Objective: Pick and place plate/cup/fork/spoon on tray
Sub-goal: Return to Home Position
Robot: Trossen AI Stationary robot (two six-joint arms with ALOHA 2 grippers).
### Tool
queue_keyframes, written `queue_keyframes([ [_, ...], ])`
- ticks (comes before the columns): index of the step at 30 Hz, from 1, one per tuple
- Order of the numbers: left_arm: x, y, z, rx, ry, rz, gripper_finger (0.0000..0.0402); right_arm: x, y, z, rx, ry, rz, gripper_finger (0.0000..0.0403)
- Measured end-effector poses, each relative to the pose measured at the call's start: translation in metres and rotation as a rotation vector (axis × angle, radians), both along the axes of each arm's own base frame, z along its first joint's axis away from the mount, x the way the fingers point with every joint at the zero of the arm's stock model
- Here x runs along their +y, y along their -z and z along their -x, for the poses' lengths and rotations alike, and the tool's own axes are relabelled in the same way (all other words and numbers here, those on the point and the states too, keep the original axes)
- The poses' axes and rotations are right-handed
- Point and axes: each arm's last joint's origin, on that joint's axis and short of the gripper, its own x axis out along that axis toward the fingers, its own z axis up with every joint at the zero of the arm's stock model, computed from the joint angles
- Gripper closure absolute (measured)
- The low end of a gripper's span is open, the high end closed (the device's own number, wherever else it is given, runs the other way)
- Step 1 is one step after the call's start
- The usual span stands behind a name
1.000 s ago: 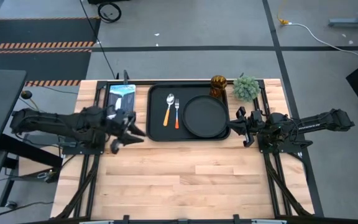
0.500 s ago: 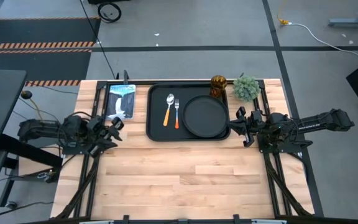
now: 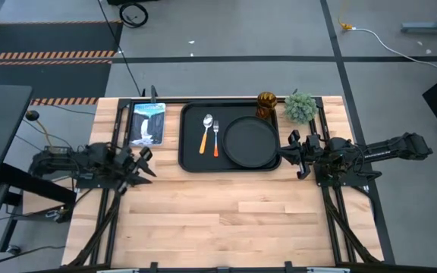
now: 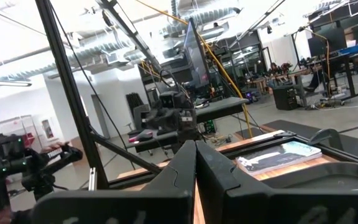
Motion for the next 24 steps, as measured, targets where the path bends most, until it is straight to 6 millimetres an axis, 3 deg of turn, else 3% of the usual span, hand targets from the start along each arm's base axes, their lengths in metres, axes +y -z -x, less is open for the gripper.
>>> queue_keyframes([
  [24, 0.0012, 0.0045, -0.0029, 0.053, -0.014, -0.001, 0.0276, 0.0, 0.0, 0.0, 0.0, 0.0, 0.0, 0.0386],
])
